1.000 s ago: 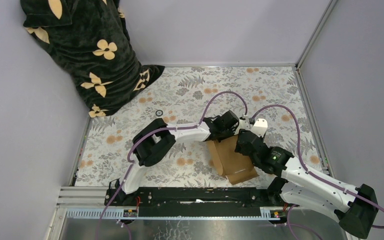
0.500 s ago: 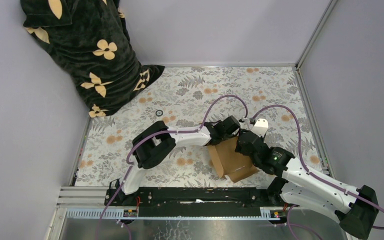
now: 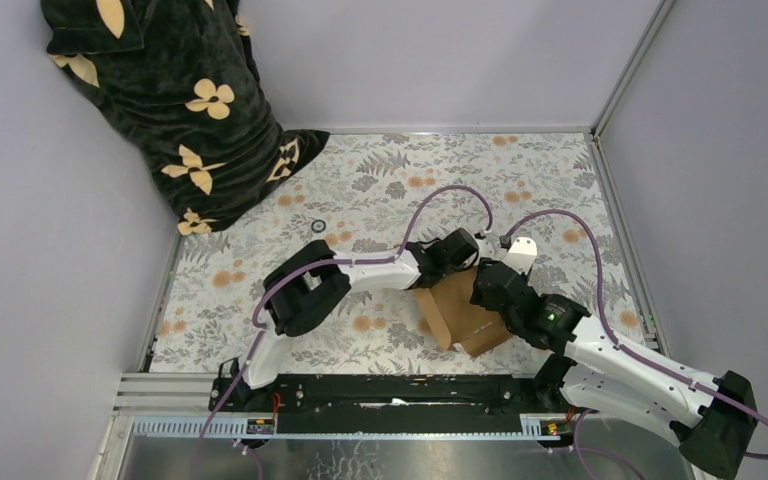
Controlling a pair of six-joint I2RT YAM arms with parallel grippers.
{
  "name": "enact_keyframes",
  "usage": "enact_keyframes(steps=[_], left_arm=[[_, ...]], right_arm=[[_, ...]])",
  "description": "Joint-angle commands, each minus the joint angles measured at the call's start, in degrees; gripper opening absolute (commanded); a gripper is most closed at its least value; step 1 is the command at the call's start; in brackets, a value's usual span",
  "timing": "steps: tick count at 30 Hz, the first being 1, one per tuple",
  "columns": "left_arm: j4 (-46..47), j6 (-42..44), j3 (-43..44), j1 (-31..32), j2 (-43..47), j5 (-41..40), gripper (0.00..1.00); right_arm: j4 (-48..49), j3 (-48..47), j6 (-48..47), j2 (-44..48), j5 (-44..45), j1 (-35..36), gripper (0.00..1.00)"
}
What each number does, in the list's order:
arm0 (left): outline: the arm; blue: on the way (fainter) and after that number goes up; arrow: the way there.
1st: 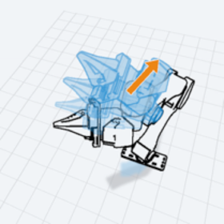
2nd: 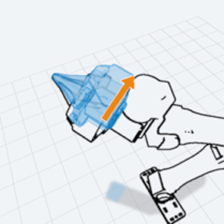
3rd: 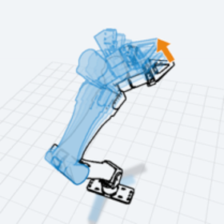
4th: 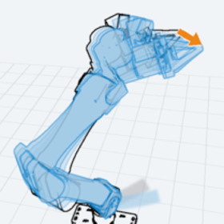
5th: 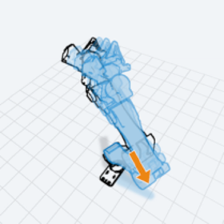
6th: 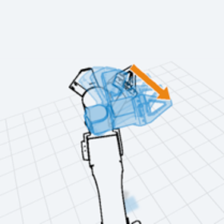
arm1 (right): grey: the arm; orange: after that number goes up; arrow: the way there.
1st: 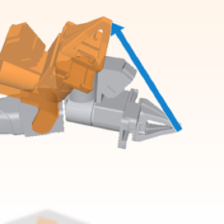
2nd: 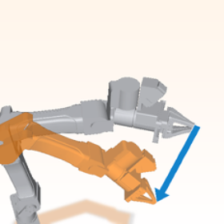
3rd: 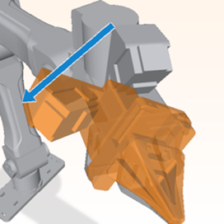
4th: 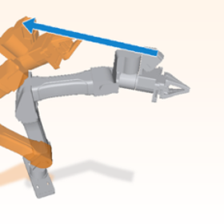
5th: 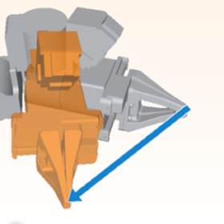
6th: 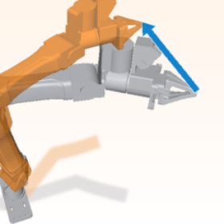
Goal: Fold the paper box
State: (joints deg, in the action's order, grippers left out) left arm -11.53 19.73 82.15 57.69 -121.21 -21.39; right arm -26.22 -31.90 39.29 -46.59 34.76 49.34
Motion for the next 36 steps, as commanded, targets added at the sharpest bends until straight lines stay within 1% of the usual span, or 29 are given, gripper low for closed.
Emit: enact_keyframes(steps=[1, 5, 7, 11, 13, 14, 17, 19, 24, 27, 33, 36], left_arm=[[-0.7, -0.7, 0.6, -4.2, -0.7, 1.5, 0.22], [-1.0, -3.6, 0.8, -7.6, 0.0, 8.4, 0.27], [-1.8, -4.7, 1.7, -9.0, -0.5, 10.3, 0.28], [-5.8, -6.4, 4.8, -11.0, -2.8, 12.0, 0.29], [-6.3, -7.0, 5.2, -11.5, -3.5, 11.7, 0.29], [-6.3, -7.5, 5.2, -11.7, -3.6, 11.3, 0.29], [-6.9, -8.9, 4.7, -11.9, -3.6, 9.9, 0.29], [-7.0, -10.2, 4.0, -12.2, -3.2, 9.7, 0.29], [-8.7, -15.7, 2.8, -12.9, -2.4, 6.3, 0.29], [-10.5, -19.3, 2.3, -13.3, -1.8, 4.5, 0.29], [-8.8, -25.3, -3.6, -14.6, 1.8, 2.2, 0.29], [-8.8, -27.4, -5.6, -15.3, 3.3, 0.9, 0.29]], right_arm=[[1.4, -0.5, -0.3, 0.5, -0.1, -0.5, 0.61], [1.1, -1.8, -1.1, -0.2, -0.2, -0.5, 0.61], [1.1, -2.7, -1.5, -0.6, -0.6, -0.5, 0.61], [0.3, -4.6, -1.9, -1.7, -0.8, -0.6, 0.62], [-0.5, -5.4, -1.2, -1.8, -1.1, -0.9, 0.69], [-0.8, -5.7, -0.8, -1.6, -1.4, -1.1, 0.71], [-1.4, -5.4, 0.7, -0.7, -2.6, -2.1, 0.72], [-1.6, -5.2, 1.9, -0.9, -4.1, -3.3, 0.71], [-1.2, -4.1, 6.3, -1.2, -8.4, -5.5, 0.6], [-0.7, -2.6, 8.3, -0.4, -10.5, -6.8, 0.55], [-1.3, -1.7, 9.7, 1.2, -13.6, -10.0, 0.54], [-0.9, -1.6, 10.2, 0.1, -16.3, -12.0, 0.54]])
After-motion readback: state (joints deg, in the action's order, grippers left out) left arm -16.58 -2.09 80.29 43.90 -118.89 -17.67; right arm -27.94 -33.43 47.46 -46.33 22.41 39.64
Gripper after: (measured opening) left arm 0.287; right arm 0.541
